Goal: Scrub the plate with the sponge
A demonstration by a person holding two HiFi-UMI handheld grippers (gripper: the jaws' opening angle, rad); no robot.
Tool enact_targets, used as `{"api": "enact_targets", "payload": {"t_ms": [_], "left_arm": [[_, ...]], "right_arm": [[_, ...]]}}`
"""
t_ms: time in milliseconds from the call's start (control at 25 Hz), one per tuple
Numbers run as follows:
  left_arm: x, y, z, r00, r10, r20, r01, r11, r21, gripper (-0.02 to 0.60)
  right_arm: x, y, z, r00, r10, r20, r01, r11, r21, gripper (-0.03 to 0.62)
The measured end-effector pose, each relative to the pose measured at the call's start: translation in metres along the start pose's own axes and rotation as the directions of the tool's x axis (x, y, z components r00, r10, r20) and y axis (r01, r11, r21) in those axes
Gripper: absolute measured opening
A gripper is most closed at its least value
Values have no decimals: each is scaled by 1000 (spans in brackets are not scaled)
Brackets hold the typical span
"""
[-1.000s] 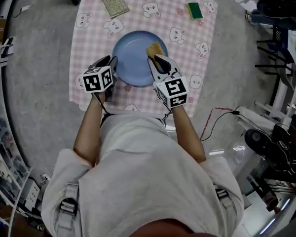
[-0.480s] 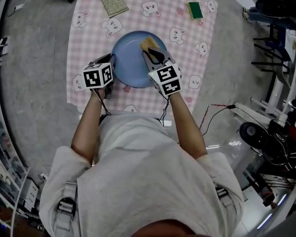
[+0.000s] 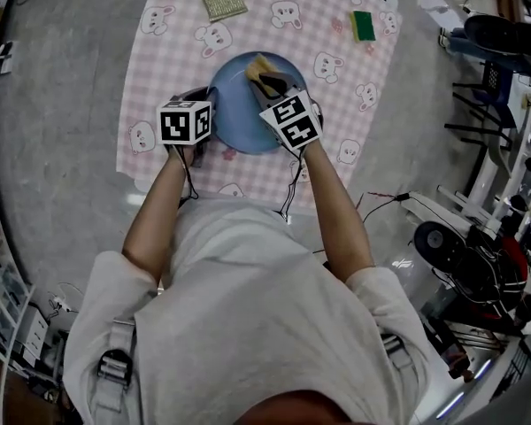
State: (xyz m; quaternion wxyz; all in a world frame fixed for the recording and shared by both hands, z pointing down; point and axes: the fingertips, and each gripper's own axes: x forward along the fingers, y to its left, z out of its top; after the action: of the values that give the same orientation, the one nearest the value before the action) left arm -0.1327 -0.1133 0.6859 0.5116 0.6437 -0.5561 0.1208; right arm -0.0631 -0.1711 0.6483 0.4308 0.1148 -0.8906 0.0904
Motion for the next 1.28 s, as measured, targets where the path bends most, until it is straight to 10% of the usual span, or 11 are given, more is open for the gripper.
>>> {"api": "enact_targets", "payload": {"t_ms": [560, 1280], "left_arm": [[-21, -25, 20, 997, 7, 83, -13, 996, 84, 28], [-25, -21, 15, 996, 46, 76, -49, 998, 40, 29]], "right_arm": [[1, -4, 0, 996, -59, -61, 56, 997, -45, 46], [1, 78, -21, 983, 133, -128, -165, 944, -285, 44]]}}
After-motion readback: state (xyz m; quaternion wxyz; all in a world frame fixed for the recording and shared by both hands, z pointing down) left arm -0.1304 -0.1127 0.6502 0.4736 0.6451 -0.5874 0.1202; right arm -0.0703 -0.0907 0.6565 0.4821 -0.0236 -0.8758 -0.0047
